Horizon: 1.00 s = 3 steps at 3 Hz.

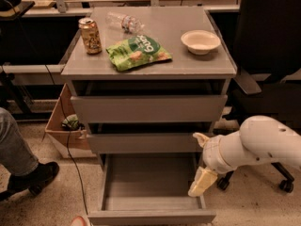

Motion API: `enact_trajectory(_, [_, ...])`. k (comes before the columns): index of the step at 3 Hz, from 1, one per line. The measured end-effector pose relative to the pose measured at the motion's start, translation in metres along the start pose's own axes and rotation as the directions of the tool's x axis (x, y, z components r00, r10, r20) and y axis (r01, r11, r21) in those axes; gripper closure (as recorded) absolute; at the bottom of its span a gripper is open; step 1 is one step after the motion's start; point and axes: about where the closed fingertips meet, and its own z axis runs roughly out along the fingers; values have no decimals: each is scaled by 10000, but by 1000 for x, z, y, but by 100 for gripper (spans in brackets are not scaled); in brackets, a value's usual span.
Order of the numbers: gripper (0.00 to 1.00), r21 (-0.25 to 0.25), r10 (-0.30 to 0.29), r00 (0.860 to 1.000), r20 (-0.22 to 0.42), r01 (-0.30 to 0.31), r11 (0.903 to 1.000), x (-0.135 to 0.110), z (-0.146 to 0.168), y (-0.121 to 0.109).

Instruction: Close bottom drawer

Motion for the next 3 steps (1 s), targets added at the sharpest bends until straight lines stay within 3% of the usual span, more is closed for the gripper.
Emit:
enact_trajectory(2, [0, -126, -121, 9965, 830, 132, 9998, 25, 72, 20])
enact_trajectory(3, [0, -190, -393, 9884, 1470, 425, 9989, 32, 104, 32])
